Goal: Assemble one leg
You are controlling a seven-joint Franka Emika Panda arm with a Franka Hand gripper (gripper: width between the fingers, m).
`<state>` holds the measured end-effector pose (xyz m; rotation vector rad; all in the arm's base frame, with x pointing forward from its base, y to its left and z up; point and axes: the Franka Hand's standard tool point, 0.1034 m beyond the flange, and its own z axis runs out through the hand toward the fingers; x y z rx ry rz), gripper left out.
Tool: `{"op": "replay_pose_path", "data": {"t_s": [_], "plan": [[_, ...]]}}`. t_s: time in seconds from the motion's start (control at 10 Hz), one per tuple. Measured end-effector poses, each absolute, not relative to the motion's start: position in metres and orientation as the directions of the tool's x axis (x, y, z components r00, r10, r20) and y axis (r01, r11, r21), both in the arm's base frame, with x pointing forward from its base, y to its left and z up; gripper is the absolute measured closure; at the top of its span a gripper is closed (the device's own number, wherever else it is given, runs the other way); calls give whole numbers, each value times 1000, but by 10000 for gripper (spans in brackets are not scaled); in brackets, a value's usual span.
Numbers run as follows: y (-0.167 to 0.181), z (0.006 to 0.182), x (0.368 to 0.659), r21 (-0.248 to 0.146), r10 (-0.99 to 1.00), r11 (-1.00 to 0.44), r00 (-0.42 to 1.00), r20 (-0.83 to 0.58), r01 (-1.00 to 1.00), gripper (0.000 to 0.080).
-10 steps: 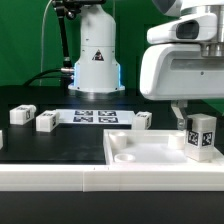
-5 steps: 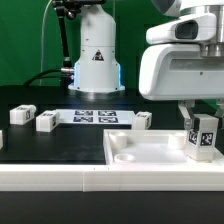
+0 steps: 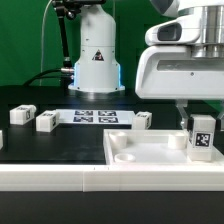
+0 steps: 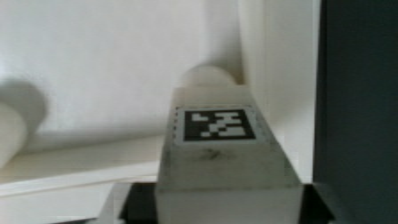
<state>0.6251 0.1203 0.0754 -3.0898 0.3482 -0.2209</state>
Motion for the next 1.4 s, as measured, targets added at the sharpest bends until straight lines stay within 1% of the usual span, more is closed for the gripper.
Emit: {"op": "replay_pose_path", "data": {"t_s": [0.2,0.3,0.4,0.6,0.7,0.9,1.1,1.2,1.3,1.4], "plan": [[119,75,625,-68,-416,-909,900,130,-411,509],[117,75,625,-83,-557,-830,821,120,-551,509],[117,75,625,-92,-657,-754,746,110,-651,509],[116,74,623,-103,-808,-589,581,96,-802,509],[116,74,623,-106,-848,-530,522,92,-842,509],[114,75,623,-113,-869,-495,489,79,-861,509],[114,74,623,-112,-859,-511,505,79,-852,508],[113,75,624,-105,-799,-601,594,91,-793,341],[115,75,624,-106,-798,-603,596,90,-791,220],[117,75,624,-98,-748,-664,657,98,-741,220]]}}
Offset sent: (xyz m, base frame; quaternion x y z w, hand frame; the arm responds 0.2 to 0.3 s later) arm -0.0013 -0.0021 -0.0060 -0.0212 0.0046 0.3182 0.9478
